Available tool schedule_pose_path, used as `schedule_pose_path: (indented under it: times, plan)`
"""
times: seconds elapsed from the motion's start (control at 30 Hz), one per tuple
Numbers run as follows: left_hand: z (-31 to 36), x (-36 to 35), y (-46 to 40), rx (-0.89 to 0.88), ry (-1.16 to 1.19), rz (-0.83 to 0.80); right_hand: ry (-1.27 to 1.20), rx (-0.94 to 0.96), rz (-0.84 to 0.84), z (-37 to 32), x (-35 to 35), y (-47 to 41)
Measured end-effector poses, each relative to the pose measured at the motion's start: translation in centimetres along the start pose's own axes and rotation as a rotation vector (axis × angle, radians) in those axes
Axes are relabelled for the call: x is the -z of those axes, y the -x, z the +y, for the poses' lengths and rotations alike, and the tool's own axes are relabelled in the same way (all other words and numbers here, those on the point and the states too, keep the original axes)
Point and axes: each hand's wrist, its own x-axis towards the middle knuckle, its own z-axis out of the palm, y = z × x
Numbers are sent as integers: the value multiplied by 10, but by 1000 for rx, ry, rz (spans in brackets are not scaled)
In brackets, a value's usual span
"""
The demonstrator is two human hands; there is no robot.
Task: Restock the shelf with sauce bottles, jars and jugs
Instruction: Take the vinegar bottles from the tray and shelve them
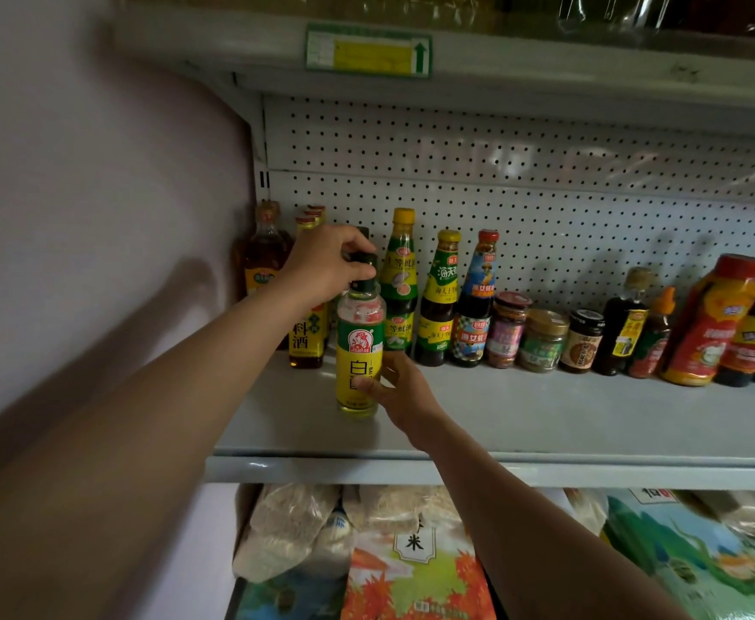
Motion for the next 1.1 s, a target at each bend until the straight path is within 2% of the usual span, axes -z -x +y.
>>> schedule_pose_path:
  times: [1.1]
  plan:
    - [-21,-3,-37,-20,11,-35,-11,70,-84,2,2,-48]
